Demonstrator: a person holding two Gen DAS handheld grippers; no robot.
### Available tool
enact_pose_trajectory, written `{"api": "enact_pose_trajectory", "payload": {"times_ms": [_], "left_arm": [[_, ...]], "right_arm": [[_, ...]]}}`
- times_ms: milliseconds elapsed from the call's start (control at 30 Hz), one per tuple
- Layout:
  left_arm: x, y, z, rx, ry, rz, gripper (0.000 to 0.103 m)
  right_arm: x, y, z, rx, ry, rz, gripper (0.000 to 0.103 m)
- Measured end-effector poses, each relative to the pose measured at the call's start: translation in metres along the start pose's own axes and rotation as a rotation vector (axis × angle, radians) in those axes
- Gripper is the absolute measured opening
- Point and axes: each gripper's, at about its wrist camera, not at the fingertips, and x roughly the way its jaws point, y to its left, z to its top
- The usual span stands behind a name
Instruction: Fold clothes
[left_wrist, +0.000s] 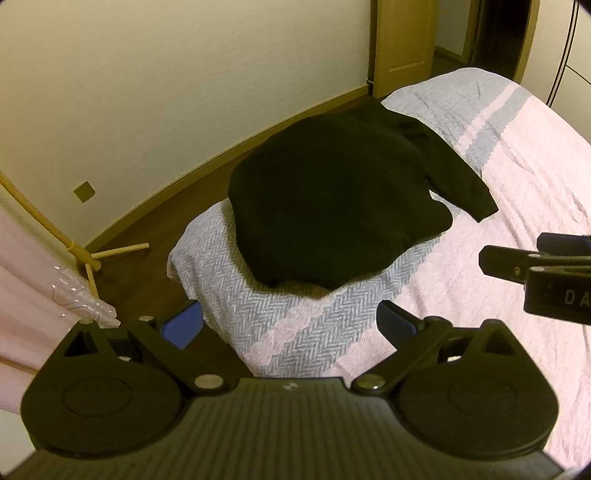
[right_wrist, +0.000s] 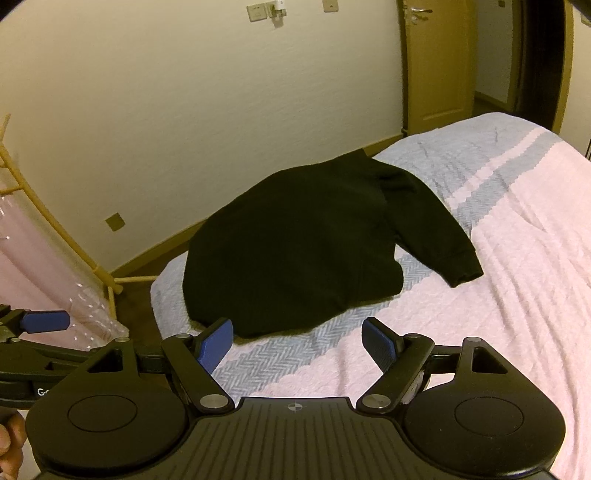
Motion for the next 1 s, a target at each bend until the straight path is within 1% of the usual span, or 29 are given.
{"api": "enact_pose_trajectory", "payload": {"times_ms": [433, 1000], "left_arm": [[0.005, -0.011, 0.005, 0.004, 0.009, 0.004, 0.099], [0.009, -0.038, 0.007, 0.014, 0.026, 0.025, 0.099]], "right_arm": [[0.002, -0.009, 0.005, -0.001, 0.008, 0.005, 0.08], [0.001, -0.035, 0.004, 0.022, 0.016, 0.013, 0.08]]}}
